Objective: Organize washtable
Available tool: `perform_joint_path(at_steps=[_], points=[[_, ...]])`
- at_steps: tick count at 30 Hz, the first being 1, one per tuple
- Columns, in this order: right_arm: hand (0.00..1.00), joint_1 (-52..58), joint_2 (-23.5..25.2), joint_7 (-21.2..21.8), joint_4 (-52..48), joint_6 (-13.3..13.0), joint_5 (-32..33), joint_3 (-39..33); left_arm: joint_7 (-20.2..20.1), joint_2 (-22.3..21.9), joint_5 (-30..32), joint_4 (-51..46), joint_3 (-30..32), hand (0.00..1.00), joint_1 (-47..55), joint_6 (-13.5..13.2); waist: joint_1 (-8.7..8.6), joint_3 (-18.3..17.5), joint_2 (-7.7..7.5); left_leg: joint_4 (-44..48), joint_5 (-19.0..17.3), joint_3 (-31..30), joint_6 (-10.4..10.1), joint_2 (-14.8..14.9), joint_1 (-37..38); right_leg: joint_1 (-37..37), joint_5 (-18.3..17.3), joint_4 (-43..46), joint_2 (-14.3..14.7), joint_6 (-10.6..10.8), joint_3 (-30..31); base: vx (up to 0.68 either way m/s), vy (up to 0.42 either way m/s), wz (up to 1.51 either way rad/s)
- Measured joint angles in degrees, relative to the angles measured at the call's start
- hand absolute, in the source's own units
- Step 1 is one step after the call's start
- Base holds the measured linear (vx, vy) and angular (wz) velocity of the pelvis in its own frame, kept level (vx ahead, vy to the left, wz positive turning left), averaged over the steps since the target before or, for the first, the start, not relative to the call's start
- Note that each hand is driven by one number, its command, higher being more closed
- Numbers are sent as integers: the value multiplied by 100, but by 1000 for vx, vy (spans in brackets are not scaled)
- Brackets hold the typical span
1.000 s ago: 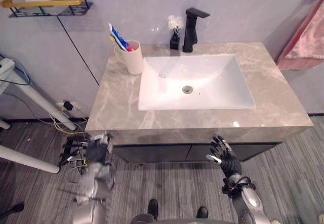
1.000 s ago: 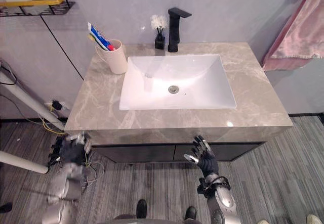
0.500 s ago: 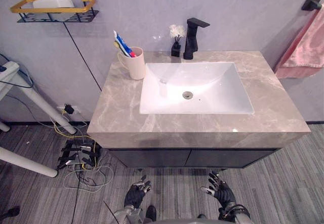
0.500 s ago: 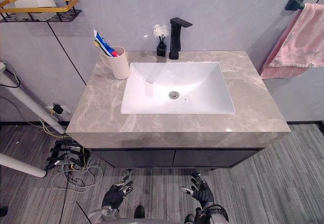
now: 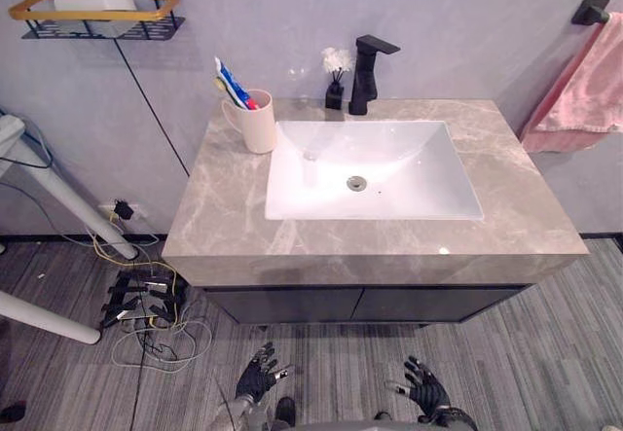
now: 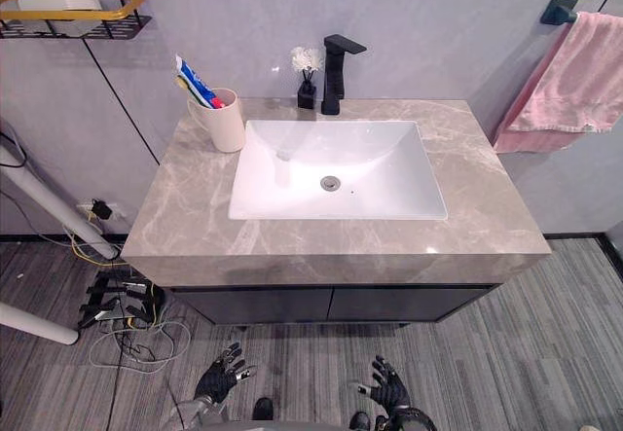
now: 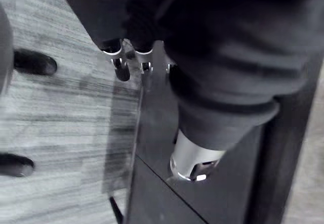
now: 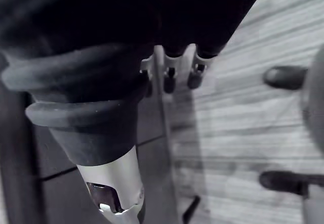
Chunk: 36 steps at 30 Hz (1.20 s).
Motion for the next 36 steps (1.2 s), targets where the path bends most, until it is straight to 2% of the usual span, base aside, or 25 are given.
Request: perform_joint_path(at_steps=[3, 6, 8, 9, 10, 11, 12, 13, 14, 15, 16, 17, 18, 19, 20, 22, 23, 24, 25, 27, 32, 33, 34, 35, 36], points=[[0, -43, 12, -104, 126, 62, 33, -112, 164, 82, 553, 819, 17, 0, -439, 34, -14, 41, -45, 5, -48, 314, 3, 26, 61, -202, 9, 141, 12, 10, 323, -20, 21, -53], [0, -345, 7, -232, 419, 65, 28, -338, 324, 131, 693, 1202, 185, 0, -721, 29, -39, 261, -121, 178, -173, 830, 60, 12, 8, -548, 162, 344, 0, 155, 865, -68, 68, -89], [0, -460, -7, -339, 565, 65, -6, -410, 384, 138, 695, 1452, 234, 0, -905, 36, -131, 341, -170, 524, -360, 1177, 145, 22, -231, -825, 497, 304, 6, 241, 1152, -108, 94, -103], [0, -499, -16, -358, 644, 69, -100, -408, 391, 137, 798, 1560, 308, 0, -1002, 54, -177, 443, -182, 766, -495, 1457, 232, 67, -293, -940, 828, 260, 43, 328, 1253, -201, 103, -149], [0, -520, -71, -371, 817, 70, -194, -404, 408, 33, 927, 1594, 519, 0, -1008, 67, -139, 515, -71, 879, -626, 1966, 413, 307, -373, -971, 1356, -63, 150, 281, 1082, -231, 100, -153], [0, -572, -53, -349, 877, 69, -141, -483, 424, 3, 996, 1618, 647, 0, -1016, 70, -183, 557, -19, 915, -659, 2119, 459, 347, -369, -1047, 1044, 350, 166, 64, 682, -221, 75, -132], [0, -600, -63, -349, 919, 69, -149, -574, 433, -35, 1075, 1627, 706, 0, -1013, 99, -193, 556, -6, 918, -664, 2273, 466, 394, -351, -1165, 500, 1100, 150, -242, 269, -128, 59, -102], [0, -648, -86, -341, 1175, 66, -169, -667, 466, -35, 1085, 1636, 734, 0, -1002, 126, -172, 557, 19, 916, -673, 2513, 488, 482, -242, -1113, -469, 2349, 50, -448, -402, -72, 48, -94], [0, -660, -89, -340, 1276, 56, -192, -674, 462, -32, 1077, 1635, 737, 0, -1002, 151, -175, 555, 20, 910, -656, 2612, 499, 505, -192, -954, -656, 2598, 27, -420, -626, -41, 32, -105], [0, -709, -106, -337, 1503, 55, -212, -700, 456, -27, 1069, 1634, 785, 0, -976, 160, -144, 522, -4, 923, -604, 2906, 478, 527, -149, -604, -975, 2954, -120, -438, -1115, -49, 9, -77], [0, -739, -109, -333, 1602, 57, -237, -696, 445, -36, 1064, 1633, 882, 0, -938, 160, -134, 476, -19, 939, -603, 3071, 481, 535, -151, -454, -1098, 3111, -229, -450, -1350, -83, -4, -134], [0, -847, -113, -325, 1765, 71, -419, -633, 421, -39, 1031, 1605, 1109, 0, -833, 163, -102, 390, -60, 1059, -632, 3517, 521, 604, -179, -222, -1248, 3356, -483, -572, -1740, -96, -20, -170], [0, -936, -101, -309, 1829, 87, -532, -543, 392, -42, 886, 1592, 1274, 0, -777, 189, 18, 356, -68, 1210, -663, 3871, 539, 721, -217, -119, -1218, 3370, -668, -621, -1918, -119, -70, -247], [0, -1049, -66, -289, 1880, 109, -647, -365, 363, -52, 739, 1554, 1410, 0, -770, 208, 139, 290, -167, 1497, -698, 4429, 504, 937, -306, -47, -973, 3040, -856, -674, -2054, -170, -128, -268], [0, -1133, -39, -254, 1880, 115, -666, -328, 349, -61, 602, 1568, 1461, 0, -790, 223, 163, 274, -102, 1718, -728, 4802, 427, 1121, -425, -101, -906, 2488, -564, -437, -2089, -198, -166, -228], [0, -1133, -149, -252, 1949, 130, -832, -260, 342, -100, 372, 1562, 1507, 0, -765, 232, 132, 260, -57, 1776, -724, 5072, 420, 1289, -373, -1, -896, 1601, -215, -437, -1877, -212, -278, -156], [0, -1118, -157, -249, 1980, 150, -825, -321, 348, -134, 327, 1558, 1511, 0, -772, 225, 115, 260, -54, 1940, -725, 5142, 419, 1389, -366, 93, -893, 1332, -139, -432, -1793, -192, -315, -116], [0, -1086, -155, -282, 1981, 160, -885, -382, 350, -131, 272, 1566, 1519, 0, -799, 222, 86, 271, -76, 2232, -812, 5104, 307, 1551, -429, 277, -850, 895, -26, -360, -1687, -151, -188, -72], [0, -996, -270, -317, 1993, 179, -877, -430, 354, -190, 231, 1560, 1507, 0, -805, 213, 68, 226, 12, 2191, -863, 4971, 230, 1610, -387, 348, -793, 689, 110, -304, -1576, -155, -135, -57], [0, -939, -266, -326, 2016, 210, -872, -665, 353, -244, 162, 1558, 1509, 0, -800, 206, -19, 220, 40, 1985, -738, 4972, -10, 1604, -229, 377, -715, 590, 210, -367, -1466, -107, -47, -32], [0, -776, -65, -344, 2069, 275, -610, -1378, 346, -167, 122, 1558, 1587, 0, -795, 221, -180, 316, -10, 1890, -648, 5144, -61, 1594, 58, 581, -395, 68, 338, -375, -1132, -94, -10, -37], [0, -771, -35, -349, 2110, 278, -499, -1512, 347, -170, 39, 1559, 1628, 0, -797, 227, -181, 374, -12, 1955, -651, 4927, -63, 1594, 115, 599, -355, 42, 372, -368, -958, -90, 1, -62], [0, -779, -18, -349, 2146, 274, -393, -1559, 346, -167, -78, 1557, 1639, 0, -797, 223, -180, 444, -24, 2125, -654, 4454, -63, 1622, 103, 606, -336, 50, 369, -371, -787, -87, -3, -87], [0, -785, -15, -345, 2158, 272, -358, -1560, 344, -152, -141, 1554, 1681, 0, -794, 220, -163, 532, -35, 2398, -661, 3788, -53, 1681, 52, 599, -334, 116, 375, -372, -584, -117, 23, -116], [0, -809, -1, -344, 2142, 260, -355, -1541, 350, -146, -249, 1551, 1868, 0, -734, 211, -136, 612, -41, 2923, -713, 2641, -26, 1694, -156, 542, -337, 252, 396, -377, -230, -92, 120, -175]])
